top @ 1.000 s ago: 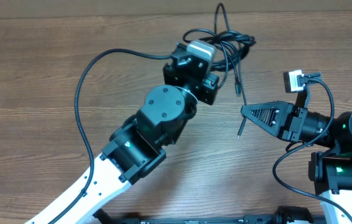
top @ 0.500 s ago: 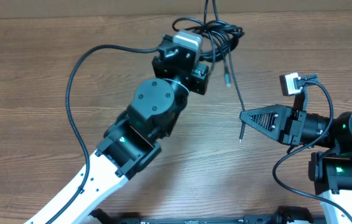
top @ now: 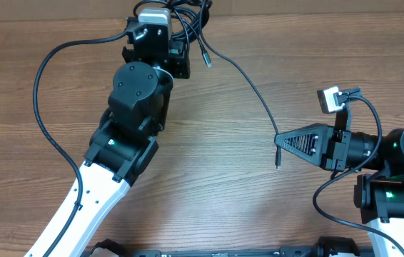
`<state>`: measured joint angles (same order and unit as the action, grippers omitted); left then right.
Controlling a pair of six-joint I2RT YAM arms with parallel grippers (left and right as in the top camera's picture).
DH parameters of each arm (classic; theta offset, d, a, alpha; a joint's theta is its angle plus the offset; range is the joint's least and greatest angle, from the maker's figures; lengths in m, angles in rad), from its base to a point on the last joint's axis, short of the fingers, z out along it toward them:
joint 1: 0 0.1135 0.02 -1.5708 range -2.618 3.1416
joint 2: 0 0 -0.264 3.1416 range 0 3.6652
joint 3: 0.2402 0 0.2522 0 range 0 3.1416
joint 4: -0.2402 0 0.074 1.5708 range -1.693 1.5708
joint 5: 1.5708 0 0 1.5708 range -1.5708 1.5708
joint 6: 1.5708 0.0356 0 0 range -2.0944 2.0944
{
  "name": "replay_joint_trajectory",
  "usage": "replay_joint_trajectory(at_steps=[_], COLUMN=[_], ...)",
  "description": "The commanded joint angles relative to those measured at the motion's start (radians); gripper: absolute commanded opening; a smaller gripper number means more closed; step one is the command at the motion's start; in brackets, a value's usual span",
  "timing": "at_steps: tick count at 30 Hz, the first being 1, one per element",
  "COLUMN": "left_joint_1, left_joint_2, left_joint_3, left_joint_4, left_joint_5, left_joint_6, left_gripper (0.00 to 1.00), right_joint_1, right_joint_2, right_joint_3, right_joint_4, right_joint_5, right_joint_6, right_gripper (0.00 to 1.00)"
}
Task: Untangle cables
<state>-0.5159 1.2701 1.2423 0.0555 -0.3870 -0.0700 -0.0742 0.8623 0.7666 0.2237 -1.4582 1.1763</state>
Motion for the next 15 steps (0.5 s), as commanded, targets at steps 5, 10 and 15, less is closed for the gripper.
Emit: replay_joint_trajectory(at_steps=[5, 10, 15], left_joint_1=[0.003, 0.003, 0.004], left_joint_2=[-0.021, -0.032, -0.055], left_joint_3=[0.024, 0.024, 0.024], left_joint_4=[-0.005, -0.099, -0.215], left_joint_5=[-0.012, 0.051, 0.155], left_joint_6=[0.018, 0.021, 0.052], left_gripper=[0.04, 0.04, 0.04], right_joint_1=[0.001, 0.000, 0.000], right_joint_2=[-0.005, 0.016, 0.053], right_joint_3=[0.020, 0.020, 0.020], right_joint_4=[0.006, 0.006, 0.006], right_joint_5=[0.005, 0.007, 0.045], right_joint_6=[-0.033, -0.078, -0.077], right_gripper=[0.04, 0.08, 0.27])
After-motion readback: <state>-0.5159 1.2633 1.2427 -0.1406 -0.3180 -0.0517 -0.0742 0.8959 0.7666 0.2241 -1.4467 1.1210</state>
